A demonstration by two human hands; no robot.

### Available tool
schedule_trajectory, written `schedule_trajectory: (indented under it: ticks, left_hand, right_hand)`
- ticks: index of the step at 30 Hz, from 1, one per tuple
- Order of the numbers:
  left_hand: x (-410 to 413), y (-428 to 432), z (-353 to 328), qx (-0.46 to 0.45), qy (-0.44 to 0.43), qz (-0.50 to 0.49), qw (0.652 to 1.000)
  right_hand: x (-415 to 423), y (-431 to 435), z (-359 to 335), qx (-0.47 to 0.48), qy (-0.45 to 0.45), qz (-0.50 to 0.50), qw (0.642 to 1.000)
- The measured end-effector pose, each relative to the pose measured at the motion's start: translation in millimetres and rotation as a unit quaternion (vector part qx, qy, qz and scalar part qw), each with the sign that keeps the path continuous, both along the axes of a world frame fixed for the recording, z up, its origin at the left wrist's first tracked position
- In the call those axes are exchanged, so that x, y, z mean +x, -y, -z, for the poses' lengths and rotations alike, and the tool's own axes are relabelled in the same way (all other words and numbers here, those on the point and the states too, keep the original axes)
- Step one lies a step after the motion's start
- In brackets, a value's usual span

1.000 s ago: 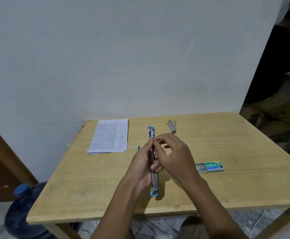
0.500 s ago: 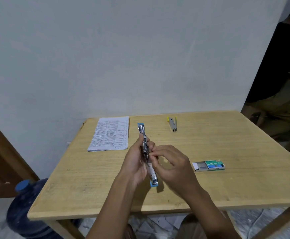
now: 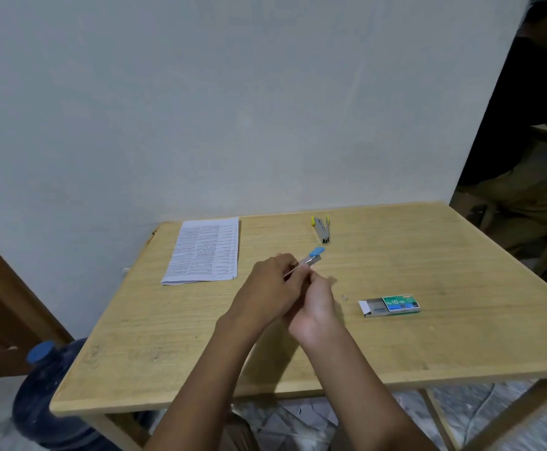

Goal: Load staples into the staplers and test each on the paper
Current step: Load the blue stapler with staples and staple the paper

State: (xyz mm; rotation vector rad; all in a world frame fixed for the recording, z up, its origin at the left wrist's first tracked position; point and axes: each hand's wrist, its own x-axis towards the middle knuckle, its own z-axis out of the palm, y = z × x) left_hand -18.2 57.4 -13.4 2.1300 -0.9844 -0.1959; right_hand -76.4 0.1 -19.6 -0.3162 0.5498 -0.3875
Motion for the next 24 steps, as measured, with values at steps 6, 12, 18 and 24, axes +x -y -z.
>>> schedule_trajectory:
  ticks: [6,12,18,24]
  left_hand:
    - [-6,0,-2,-0.146,-0.129,-0.035,0.980]
    - [0,-8,7,-0.169,-0.480,0.000,0.861]
    - [-4,-4,24,-0.173,-0.556,0.006,0.813]
    - [-12,2,30,-0.193,-0.600,0.028,0.776]
  right_hand:
    - [4,6,9,0.046,0.021,0.077,0.996]
    - [-15,47,24,-0.419,-0.193,0.074,0.884]
    - [-30,89,22,-0.733,-0.364,-0.143,0.556]
    - [-28,105,17,-0.779,-0.390,-0.236,0.430]
